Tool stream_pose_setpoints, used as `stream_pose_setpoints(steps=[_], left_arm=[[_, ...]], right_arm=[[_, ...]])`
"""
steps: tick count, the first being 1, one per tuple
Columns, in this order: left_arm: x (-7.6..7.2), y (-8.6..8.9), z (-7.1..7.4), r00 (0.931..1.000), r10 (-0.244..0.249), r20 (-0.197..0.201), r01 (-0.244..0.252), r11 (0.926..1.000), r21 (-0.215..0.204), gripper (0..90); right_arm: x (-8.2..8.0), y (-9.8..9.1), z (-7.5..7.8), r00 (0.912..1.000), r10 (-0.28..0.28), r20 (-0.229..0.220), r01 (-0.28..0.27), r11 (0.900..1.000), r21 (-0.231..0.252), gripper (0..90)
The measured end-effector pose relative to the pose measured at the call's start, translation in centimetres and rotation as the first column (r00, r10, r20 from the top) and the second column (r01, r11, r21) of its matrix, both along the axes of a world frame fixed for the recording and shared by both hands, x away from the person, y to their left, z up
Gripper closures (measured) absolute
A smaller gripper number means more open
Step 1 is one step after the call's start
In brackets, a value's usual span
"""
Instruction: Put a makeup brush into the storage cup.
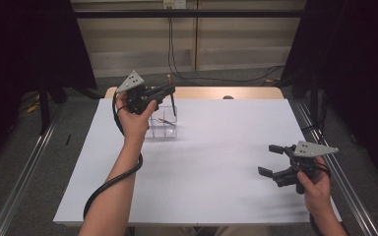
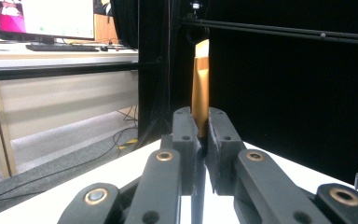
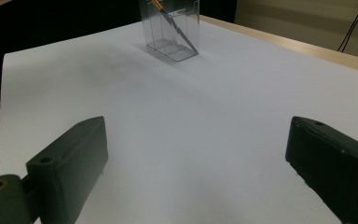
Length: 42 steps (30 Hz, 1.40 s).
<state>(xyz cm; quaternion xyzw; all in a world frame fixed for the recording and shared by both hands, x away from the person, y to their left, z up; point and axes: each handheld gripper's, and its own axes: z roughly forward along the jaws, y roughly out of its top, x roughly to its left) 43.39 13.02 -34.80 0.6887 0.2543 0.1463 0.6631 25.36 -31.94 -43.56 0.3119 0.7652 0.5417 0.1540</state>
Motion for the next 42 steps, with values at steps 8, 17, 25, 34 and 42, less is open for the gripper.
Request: stream_pose_setpoints(steps=[8, 17, 25, 34, 42], left_arm=[[0.3, -0.2, -0.5, 0.9999, 0.013, -0.006, -0.013, 0.9998, 0.012, 83.3], [0.6, -0.2, -1.0, 0.9994, 0.035, -0.01, -0.034, 0.999, 0.03, 83.3], [0.9, -0.1, -1.8, 0.9984, 0.055, -0.014, -0.054, 0.9977, 0.041, 83.4], [1.1, -0.4, -2.6, 0.9981, 0.059, -0.019, -0.058, 0.997, 0.05, 83.3], [1.2, -0.5, -3.1, 0.9977, 0.064, -0.023, -0.062, 0.996, 0.064, 83.3]], right_arm=[[0.0, 0.0, 0.0, 1.0, 0.005, 0.003, -0.005, 1.0, 0.001, 5.2], [0.0, 0.1, 0.0, 0.9999, 0.008, 0.007, -0.008, 1.0, -0.001, 5.2], [0.0, 0.1, 0.0, 0.9999, 0.013, 0.005, -0.013, 0.9999, -0.002, 5.2], [0.0, 0.1, 0.0, 0.9999, 0.013, 0.007, -0.013, 0.9999, -0.003, 5.2], [0.0, 0.0, 0.1, 0.9999, 0.014, 0.007, -0.014, 0.9999, -0.002, 5.2]])
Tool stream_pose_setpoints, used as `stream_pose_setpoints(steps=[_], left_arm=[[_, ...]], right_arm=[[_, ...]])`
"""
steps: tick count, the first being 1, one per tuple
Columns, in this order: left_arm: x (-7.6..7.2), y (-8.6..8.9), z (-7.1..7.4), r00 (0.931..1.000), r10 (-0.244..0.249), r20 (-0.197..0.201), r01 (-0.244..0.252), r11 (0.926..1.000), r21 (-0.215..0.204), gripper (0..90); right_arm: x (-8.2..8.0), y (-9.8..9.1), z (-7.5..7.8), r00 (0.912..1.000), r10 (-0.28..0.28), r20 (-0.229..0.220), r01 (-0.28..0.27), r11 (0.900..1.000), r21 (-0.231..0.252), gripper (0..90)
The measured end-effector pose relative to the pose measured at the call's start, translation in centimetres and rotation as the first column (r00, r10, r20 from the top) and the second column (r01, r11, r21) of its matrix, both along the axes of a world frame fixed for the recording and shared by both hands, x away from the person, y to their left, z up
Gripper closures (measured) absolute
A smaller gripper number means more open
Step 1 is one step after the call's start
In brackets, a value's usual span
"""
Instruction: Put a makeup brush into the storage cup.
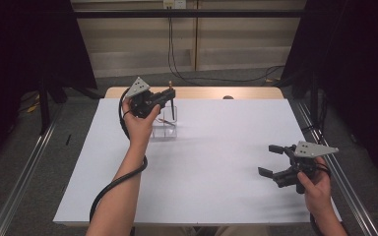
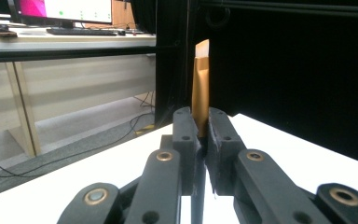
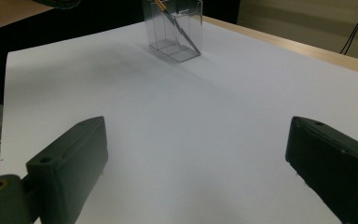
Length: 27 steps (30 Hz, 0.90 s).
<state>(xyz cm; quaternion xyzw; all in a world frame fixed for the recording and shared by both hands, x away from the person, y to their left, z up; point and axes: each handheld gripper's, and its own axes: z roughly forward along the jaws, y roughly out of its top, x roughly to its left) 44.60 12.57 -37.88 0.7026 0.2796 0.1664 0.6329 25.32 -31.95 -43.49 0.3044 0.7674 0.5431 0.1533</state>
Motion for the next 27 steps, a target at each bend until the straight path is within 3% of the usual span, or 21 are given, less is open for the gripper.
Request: stream_pose_setpoints(steps=[27], left_arm=[[0.1, 0.0, -1.7, 0.9996, 0.008, -0.026, -0.008, 1.0, 0.0, 83.3]], right_arm=[[0.0, 0.0, 0.0, 1.0, 0.003, 0.003, -0.003, 1.0, -0.001, 5.2]])
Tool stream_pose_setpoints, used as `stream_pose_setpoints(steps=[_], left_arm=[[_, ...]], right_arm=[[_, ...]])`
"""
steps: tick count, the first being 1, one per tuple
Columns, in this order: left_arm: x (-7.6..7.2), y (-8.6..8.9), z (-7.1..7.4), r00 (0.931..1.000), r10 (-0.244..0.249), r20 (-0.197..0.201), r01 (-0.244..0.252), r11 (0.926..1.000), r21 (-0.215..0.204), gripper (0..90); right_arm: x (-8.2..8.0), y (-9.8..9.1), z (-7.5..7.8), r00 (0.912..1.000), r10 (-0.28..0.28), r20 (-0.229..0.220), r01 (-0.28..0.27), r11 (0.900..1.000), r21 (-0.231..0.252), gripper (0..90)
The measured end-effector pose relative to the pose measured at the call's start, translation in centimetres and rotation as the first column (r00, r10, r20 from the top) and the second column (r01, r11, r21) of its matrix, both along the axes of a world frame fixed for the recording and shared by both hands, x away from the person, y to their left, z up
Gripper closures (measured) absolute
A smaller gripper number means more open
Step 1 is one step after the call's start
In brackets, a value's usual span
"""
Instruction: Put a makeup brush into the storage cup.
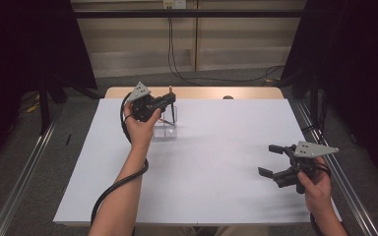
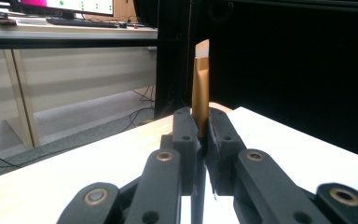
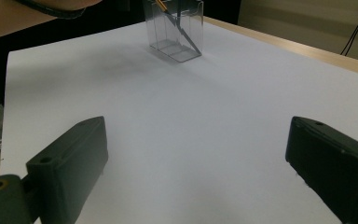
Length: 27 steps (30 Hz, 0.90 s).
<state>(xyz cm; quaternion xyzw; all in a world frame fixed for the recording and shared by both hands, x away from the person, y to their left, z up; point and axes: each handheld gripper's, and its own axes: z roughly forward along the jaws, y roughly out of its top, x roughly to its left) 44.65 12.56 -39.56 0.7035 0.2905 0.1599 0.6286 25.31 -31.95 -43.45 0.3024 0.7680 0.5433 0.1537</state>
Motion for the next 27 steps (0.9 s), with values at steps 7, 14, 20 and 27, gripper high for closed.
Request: stream_pose_setpoints(steps=[7, 14, 20, 27], left_arm=[[-0.1, 0.2, -0.4, 1.0, 0.002, -0.004, -0.002, 1.0, 0.001, 83.3], [-0.1, 0.2, -0.6, 1.0, -0.001, -0.005, 0.001, 1.0, 0.005, 83.3], [-0.1, 0.0, -0.8, 1.0, -0.001, -0.007, 0.001, 1.0, 0.001, 83.2], [-0.3, 0.0, -1.2, 0.9999, 0.003, -0.014, -0.003, 1.0, 0.005, 82.9]], right_arm=[[0.0, 0.0, 0.0, 1.0, 0.003, 0.001, -0.003, 1.0, 0.0, 5.2], [0.0, 0.1, 0.0, 1.0, 0.002, 0.0, -0.002, 1.0, 0.0, 5.2], [0.0, 0.0, 0.0, 1.0, 0.001, 0.0, -0.001, 1.0, 0.002, 5.2], [0.0, 0.0, 0.0, 1.0, 0.001, 0.002, -0.001, 1.0, 0.002, 5.2]])
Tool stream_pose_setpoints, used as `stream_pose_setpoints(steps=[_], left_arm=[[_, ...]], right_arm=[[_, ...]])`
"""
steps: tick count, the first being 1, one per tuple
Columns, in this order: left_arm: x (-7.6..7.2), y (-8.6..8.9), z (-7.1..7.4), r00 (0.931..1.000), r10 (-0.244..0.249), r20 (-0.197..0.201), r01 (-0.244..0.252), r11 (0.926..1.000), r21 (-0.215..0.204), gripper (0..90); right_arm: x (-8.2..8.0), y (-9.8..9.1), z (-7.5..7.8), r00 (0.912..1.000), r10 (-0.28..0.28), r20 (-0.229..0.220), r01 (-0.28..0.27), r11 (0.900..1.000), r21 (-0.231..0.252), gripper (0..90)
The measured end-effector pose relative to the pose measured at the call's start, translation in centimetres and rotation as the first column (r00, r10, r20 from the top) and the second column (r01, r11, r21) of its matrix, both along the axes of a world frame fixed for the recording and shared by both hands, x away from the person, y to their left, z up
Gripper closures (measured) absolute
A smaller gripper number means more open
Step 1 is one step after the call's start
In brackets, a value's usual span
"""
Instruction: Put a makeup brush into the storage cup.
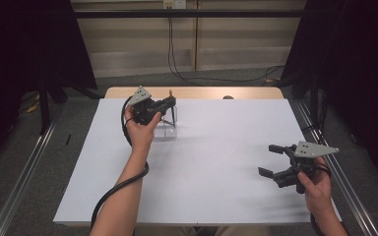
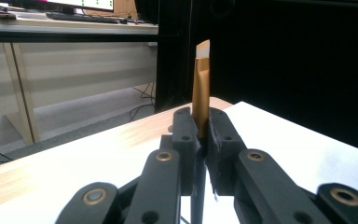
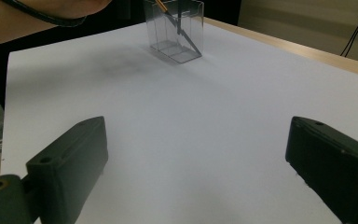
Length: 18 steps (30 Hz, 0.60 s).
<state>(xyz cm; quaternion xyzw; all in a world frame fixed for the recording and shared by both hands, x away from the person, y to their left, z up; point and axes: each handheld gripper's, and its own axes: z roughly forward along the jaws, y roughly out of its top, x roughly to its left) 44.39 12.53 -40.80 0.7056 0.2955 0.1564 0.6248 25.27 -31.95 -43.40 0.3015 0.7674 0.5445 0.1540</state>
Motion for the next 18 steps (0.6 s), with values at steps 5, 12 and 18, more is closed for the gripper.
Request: stream_pose_setpoints(steps=[5, 12, 18], left_arm=[[-0.04, -0.03, -0.3, 1.0, -0.002, -0.003, 0.002, 1.0, 0.004, 82.4], [-0.12, 0.02, -0.51, 1.0, -0.004, -0.008, 0.004, 1.0, 0.007, 82.4], [-0.06, 0.15, -0.42, 0.9999, -0.004, -0.014, 0.004, 0.9999, -0.016, 63.6]], right_arm=[[0.0, 0.01, 0.02, 1.0, 0.0, 0.001, 0.0, 1.0, -0.001, 5.2], [0.01, 0.07, 0.01, 1.0, 0.001, 0.0, -0.001, 1.0, -0.003, 5.2], [0.02, 0.12, 0.01, 1.0, 0.004, 0.001, -0.004, 1.0, -0.004, 5.2]])
